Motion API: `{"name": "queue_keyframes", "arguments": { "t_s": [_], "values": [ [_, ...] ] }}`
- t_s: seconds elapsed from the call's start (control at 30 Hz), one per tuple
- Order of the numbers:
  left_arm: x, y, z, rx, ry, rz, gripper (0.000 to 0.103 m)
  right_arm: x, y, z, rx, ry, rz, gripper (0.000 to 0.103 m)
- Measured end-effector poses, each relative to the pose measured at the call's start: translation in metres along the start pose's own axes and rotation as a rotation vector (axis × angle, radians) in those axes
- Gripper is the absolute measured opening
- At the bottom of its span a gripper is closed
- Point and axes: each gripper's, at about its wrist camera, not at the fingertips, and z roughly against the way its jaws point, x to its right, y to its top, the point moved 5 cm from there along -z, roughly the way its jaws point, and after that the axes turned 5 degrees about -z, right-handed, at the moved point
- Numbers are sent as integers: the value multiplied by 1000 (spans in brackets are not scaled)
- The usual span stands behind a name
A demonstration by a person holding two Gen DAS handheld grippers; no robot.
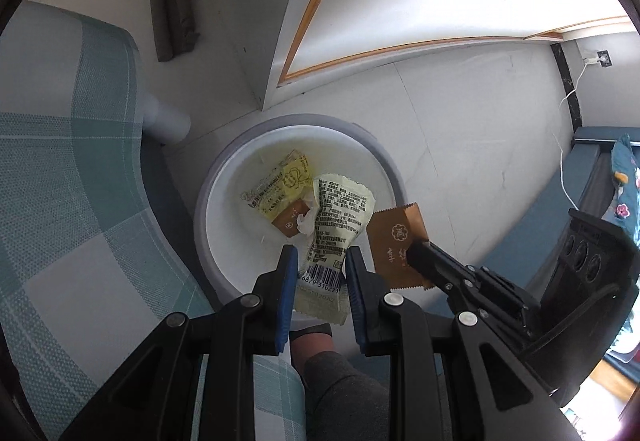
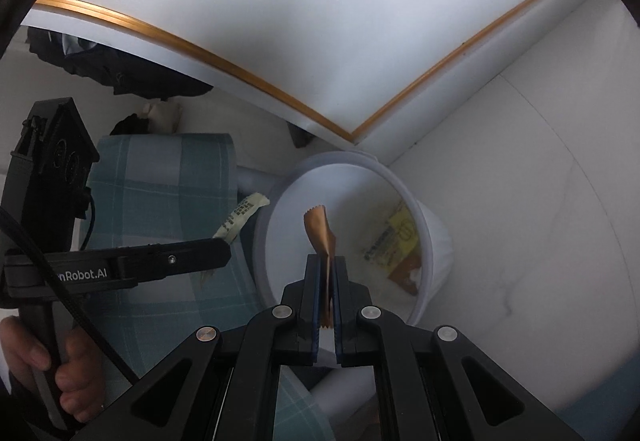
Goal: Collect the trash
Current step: 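Open both tools over the bin, dropping sachet and wrapper, then move both open tools back from the bin over the table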
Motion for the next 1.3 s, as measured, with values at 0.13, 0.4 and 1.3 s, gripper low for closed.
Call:
{"name": "queue_keyframes", "arguments": {
  "t_s": [0.13, 0.4, 1.3],
  "values": [
    [2, 9, -4, 17, 28, 10, 21, 2, 1, -9, -16, -8, 2, 8],
    [-3, 5, -24, -65, 36, 70, 22, 5, -3, -16, -67, 22, -24, 15],
    [30, -10, 57, 197, 272, -116, 69, 16, -3, 72, 64, -56, 16, 47]
  ]
}}
